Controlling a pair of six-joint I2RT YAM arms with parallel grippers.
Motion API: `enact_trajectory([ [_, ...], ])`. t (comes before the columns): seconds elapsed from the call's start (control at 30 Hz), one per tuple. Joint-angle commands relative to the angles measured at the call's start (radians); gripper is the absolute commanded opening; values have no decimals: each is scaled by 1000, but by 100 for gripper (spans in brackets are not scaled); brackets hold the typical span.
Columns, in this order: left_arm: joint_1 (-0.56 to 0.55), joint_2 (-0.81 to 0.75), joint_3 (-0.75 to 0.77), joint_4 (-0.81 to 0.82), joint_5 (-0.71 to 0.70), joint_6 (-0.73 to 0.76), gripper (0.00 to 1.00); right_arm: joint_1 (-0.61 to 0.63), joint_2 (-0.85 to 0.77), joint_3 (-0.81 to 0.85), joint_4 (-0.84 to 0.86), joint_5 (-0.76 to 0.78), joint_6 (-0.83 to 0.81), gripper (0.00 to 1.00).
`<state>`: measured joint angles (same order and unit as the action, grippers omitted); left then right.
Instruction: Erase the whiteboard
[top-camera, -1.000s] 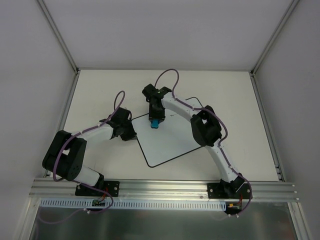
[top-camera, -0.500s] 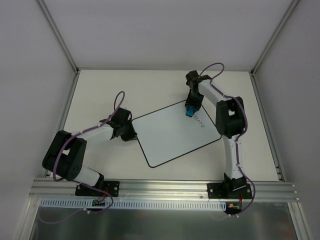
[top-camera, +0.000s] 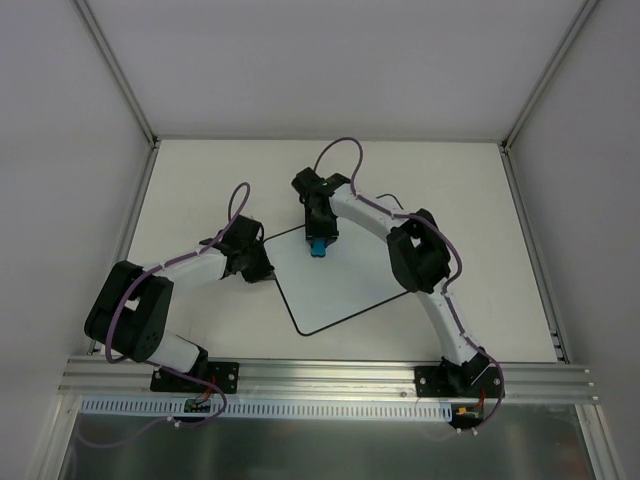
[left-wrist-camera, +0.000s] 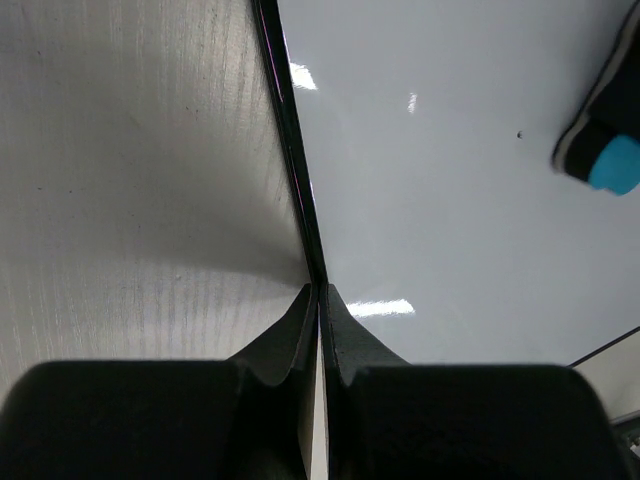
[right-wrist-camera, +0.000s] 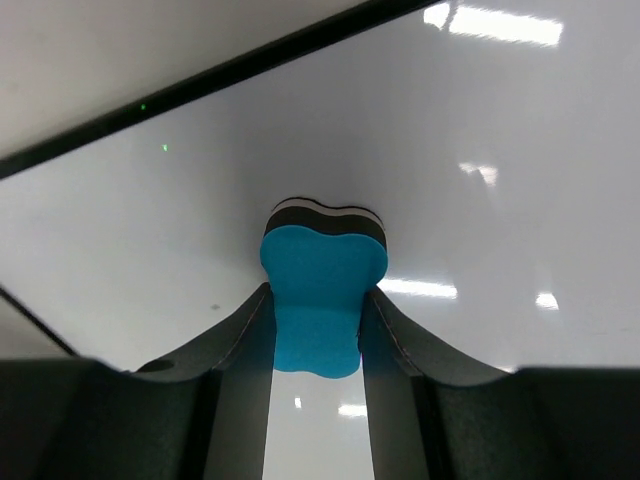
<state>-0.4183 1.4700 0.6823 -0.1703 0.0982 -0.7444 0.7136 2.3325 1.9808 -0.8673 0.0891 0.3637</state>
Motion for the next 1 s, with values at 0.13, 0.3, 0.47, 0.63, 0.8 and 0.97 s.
enact_trajectory([
  [0.13, -14, 29, -41, -135, -15, 14, 0, 147, 83, 99, -29, -37, 81, 0],
  [0.3, -14, 29, -40, -135, -17, 14, 0, 170, 103, 141, -58, -20, 78, 0],
  [0.47, -14, 26, -46, -133, -18, 11, 0, 95, 39, 66, -72, 7, 90, 0],
  [0.63, -14, 24, -53, -135, -15, 2, 0, -95, -68, -88, -55, 61, 73, 0],
  [0.8, -14, 23, -50, -135, -15, 0, 0, -305, -143, -238, -12, 78, 43, 0],
  [0.97, -13, 13, -55, -135, -14, -3, 0, -437, -148, -251, 1, 58, 32, 0],
])
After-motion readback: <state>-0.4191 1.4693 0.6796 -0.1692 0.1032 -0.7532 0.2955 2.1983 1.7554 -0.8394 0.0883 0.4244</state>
